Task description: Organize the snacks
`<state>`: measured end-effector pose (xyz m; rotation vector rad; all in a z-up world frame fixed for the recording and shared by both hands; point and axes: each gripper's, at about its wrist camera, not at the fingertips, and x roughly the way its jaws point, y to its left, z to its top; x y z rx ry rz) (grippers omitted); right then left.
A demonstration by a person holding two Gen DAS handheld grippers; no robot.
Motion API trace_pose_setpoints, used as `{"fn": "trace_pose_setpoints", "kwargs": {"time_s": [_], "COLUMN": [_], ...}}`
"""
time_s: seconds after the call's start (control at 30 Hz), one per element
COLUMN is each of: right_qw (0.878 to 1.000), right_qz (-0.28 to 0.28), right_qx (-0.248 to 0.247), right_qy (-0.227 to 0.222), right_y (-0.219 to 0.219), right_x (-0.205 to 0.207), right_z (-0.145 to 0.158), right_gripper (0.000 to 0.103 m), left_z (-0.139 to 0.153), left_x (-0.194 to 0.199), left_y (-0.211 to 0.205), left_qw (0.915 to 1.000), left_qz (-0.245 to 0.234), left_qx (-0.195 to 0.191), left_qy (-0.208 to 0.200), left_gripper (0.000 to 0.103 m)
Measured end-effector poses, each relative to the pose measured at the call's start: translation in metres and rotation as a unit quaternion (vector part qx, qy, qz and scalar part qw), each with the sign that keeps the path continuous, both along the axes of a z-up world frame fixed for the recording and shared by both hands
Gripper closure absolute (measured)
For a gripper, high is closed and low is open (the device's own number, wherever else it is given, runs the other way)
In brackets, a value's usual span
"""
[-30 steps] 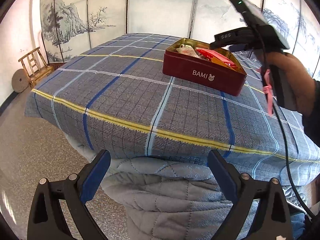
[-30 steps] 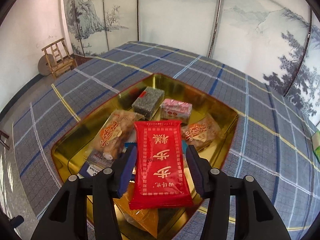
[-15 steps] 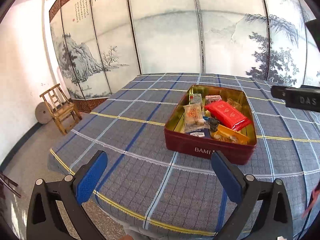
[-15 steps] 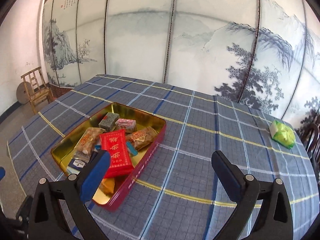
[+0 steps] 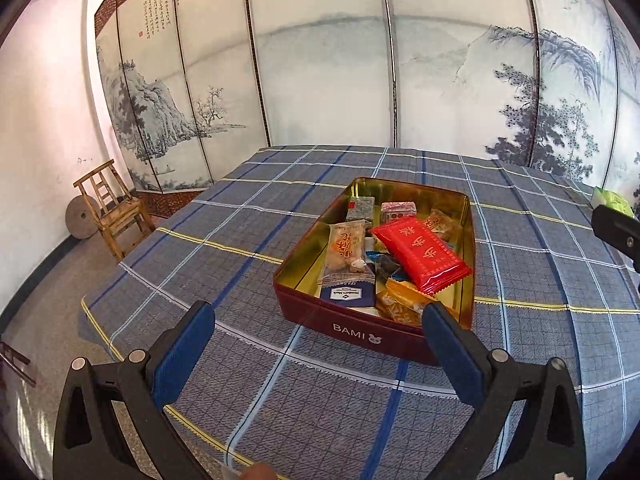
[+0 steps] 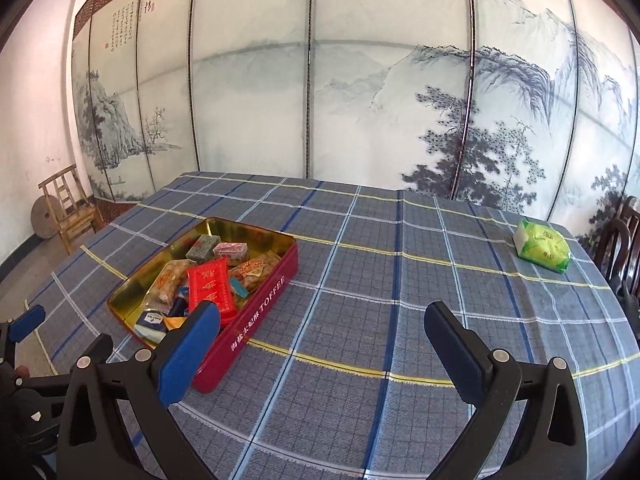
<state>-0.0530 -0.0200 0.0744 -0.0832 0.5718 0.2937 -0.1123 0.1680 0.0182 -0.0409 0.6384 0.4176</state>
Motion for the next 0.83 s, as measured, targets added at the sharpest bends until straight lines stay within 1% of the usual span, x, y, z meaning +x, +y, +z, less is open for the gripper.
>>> {"fn": "trace_pose_setpoints", "kwargs": {"time_s": [0.07,0.17,0.23,0.33,0.47,0.6,0.83], "right_qw": [1.000,1.000,1.000,1.000,1.000,1.000,1.000], "right_qz": [0.000,0.002,0.005,0.005,0.006,0.008,0.008], "right_qx": [0.002,0.006,0.007,0.006,0.011,0.005,0.005], "right_qy": [0.002,0.002,0.004,0.007,0.012,0.013,0.018], "right_y": [-0.002,-0.004,-0.005,-0.006,-0.008,-0.007,-0.005], "right_x": [0.000,0.000,0.000,0.001,0.004,0.006,0.009], "right_z": [0.000,-0.002,-0.003,-0.005,-0.008,-0.009,-0.012], "right_gripper": [0.001,0.001,0.001,0.001,0.001,0.001,0.001], "left_z": [-0.002,-0.006,-0.008,-0.011,-0.016,-0.018,-0.019], "left_x": [0.004,0.011,0.014,0.019,0.026,0.032,0.032], "left_y": [0.000,-0.002,-0.002,0.000,0.001,0.001,0.001], "left_qw": [0.9999,0.9998,0.9998,0.9997,0.9995,0.9994,0.9996], "left_qz": [0.000,0.015,0.020,0.018,0.009,0.006,0.015], "left_qx": [-0.010,-0.001,0.003,-0.016,-0.029,-0.031,-0.020], "left_qy": [0.001,0.009,0.006,0.009,0.011,0.016,0.017], "left_gripper": [0.000,0.000,0.000,0.000,0.000,0.000,0.000]}}
